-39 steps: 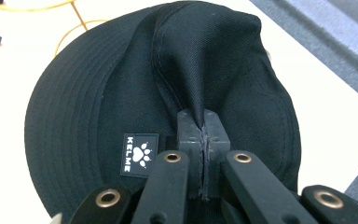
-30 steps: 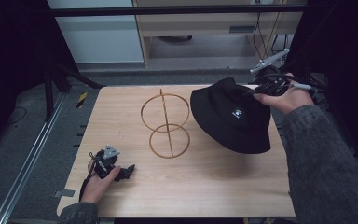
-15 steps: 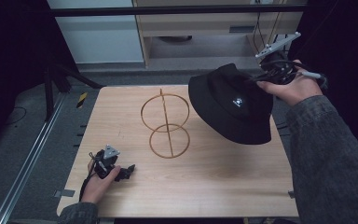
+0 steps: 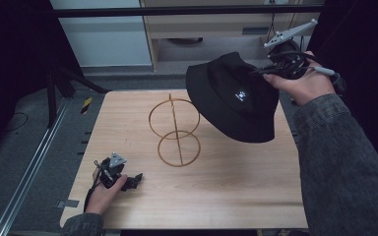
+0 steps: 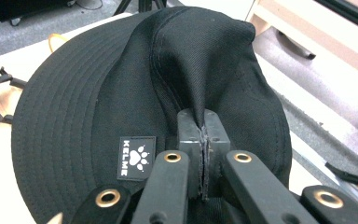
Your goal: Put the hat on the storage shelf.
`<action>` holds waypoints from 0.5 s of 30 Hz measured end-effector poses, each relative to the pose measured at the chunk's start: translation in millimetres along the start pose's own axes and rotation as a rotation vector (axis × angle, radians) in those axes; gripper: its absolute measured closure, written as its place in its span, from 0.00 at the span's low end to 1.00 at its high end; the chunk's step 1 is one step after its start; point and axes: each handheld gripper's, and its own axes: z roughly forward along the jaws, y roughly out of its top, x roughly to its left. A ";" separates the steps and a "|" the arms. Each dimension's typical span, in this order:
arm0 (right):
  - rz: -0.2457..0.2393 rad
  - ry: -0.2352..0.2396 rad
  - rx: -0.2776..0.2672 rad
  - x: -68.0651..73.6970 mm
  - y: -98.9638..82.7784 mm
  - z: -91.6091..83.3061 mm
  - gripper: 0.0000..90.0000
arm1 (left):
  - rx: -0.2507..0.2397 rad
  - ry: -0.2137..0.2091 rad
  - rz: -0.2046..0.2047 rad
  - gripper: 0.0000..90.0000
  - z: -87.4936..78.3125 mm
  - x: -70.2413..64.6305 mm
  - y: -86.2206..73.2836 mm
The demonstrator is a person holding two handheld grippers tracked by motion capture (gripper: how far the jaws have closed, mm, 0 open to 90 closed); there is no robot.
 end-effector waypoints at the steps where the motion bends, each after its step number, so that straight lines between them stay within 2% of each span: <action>1: -0.004 -0.001 -0.006 0.8 1.6 -0.4 0.99 | 0.000 0.000 0.000 0.00 0.0 0.0 0.0; 3: -0.001 -0.002 -0.028 2.5 6.9 -2.7 0.99 | 0.003 0.000 0.003 0.00 -0.2 0.2 0.1; 15: -0.023 0.005 -0.063 15.9 26.4 0.6 0.99 | 0.003 0.000 0.003 0.00 -0.2 0.2 0.1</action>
